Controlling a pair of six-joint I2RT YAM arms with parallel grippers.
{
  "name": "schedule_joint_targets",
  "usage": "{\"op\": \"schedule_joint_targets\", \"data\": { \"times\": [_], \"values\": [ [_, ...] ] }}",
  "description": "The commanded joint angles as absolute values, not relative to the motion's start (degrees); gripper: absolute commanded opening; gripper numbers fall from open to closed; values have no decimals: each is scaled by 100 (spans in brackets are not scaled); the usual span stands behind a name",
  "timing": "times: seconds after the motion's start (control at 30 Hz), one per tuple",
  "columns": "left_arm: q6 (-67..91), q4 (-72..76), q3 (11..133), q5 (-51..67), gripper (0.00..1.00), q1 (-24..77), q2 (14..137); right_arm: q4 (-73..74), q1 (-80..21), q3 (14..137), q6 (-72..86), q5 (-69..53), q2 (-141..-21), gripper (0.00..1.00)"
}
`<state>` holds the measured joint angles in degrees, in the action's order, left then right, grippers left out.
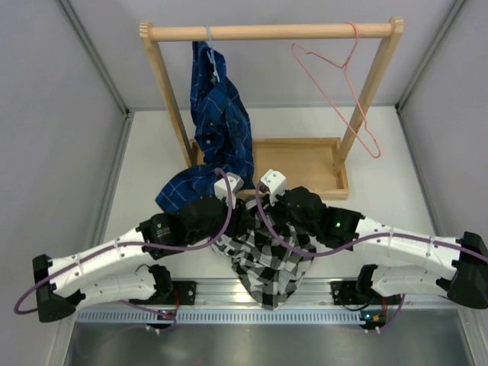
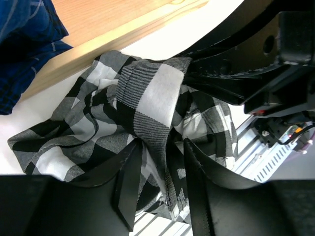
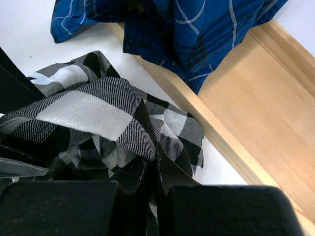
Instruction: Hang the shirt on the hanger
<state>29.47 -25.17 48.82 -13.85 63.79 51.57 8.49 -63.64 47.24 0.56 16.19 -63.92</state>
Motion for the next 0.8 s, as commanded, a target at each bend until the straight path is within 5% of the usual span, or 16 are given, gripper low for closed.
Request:
{"op": "schedule_joint_targets", "data": {
  "times": [0.0,0.33,0.77],
  "values": [
    [2689,-2768,5106,-1476,44,6372,5352,712,-6425,4869,263,1749,-6231,0],
    [2619,-2874,5107,-1161,41,6381,5589,826,-6399,4878,264,1934,-6231,0],
    [2690,-2821,4948,-958,52,6381,5361,852,-6179,5001,404,1758,-6337,0]
  ]
}}
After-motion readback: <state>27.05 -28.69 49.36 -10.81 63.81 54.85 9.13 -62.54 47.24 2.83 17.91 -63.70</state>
